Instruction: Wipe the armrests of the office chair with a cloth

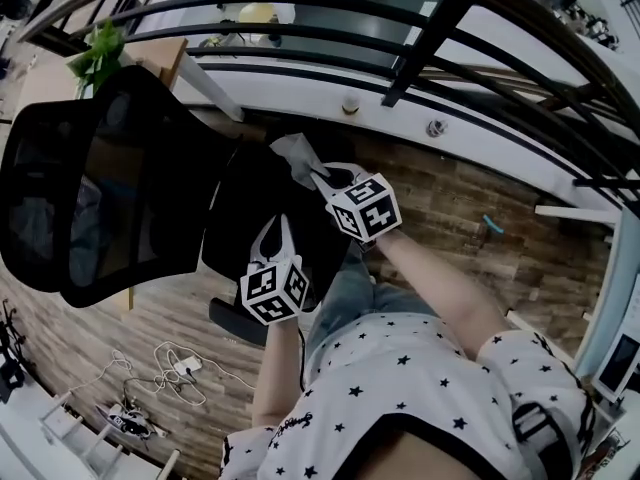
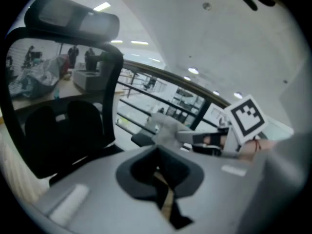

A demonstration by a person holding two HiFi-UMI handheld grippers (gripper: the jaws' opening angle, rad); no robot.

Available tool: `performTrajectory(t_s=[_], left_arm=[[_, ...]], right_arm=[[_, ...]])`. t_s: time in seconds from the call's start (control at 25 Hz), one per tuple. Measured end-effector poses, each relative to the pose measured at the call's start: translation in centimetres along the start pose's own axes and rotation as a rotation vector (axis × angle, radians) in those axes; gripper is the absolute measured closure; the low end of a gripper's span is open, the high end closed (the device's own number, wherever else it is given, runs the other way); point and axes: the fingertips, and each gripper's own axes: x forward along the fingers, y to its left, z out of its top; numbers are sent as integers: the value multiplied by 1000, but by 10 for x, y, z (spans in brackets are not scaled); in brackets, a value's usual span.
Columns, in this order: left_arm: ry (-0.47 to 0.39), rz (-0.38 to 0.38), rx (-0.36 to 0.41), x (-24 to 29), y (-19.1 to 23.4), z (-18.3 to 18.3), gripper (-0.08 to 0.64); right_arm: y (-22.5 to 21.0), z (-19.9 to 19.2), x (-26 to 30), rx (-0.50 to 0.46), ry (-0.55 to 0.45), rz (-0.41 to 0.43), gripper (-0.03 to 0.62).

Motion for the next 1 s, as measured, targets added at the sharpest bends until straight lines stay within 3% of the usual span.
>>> performTrajectory(t_s=[0.52,1.0], left_arm=[[81,35,-58,35,53,-3,555],[107,42,-77,60,78,2,555]], right_arm=[[-20,12,106,-15,111,-8,560],[-46,1,169,-27,203,-39,560]])
